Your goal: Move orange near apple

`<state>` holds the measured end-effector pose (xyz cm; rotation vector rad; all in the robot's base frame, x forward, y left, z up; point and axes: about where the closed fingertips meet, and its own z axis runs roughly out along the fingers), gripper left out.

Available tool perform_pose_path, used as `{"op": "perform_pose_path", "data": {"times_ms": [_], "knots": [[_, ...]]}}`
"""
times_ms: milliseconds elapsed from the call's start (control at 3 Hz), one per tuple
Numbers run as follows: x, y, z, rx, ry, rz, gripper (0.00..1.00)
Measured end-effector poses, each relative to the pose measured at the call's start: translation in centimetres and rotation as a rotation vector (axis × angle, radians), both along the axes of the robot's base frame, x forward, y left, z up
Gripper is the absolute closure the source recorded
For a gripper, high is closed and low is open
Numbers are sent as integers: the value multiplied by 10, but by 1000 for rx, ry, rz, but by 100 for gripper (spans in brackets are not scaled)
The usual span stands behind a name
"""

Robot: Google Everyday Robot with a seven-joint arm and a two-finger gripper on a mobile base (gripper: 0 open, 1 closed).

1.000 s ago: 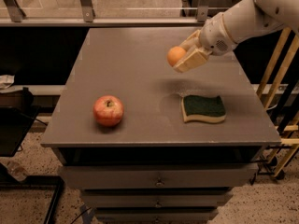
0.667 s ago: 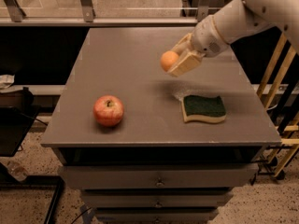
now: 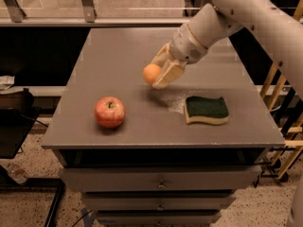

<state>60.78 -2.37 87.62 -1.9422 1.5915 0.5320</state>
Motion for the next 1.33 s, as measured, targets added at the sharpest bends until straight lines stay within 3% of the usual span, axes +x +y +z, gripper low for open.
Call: {"op": "perform_pose_path", "data": {"times_ms": [667, 1333], "knots": [[-35, 44, -15, -20, 6, 162, 100], [-58, 64, -34, -65, 28, 252, 100]]}}
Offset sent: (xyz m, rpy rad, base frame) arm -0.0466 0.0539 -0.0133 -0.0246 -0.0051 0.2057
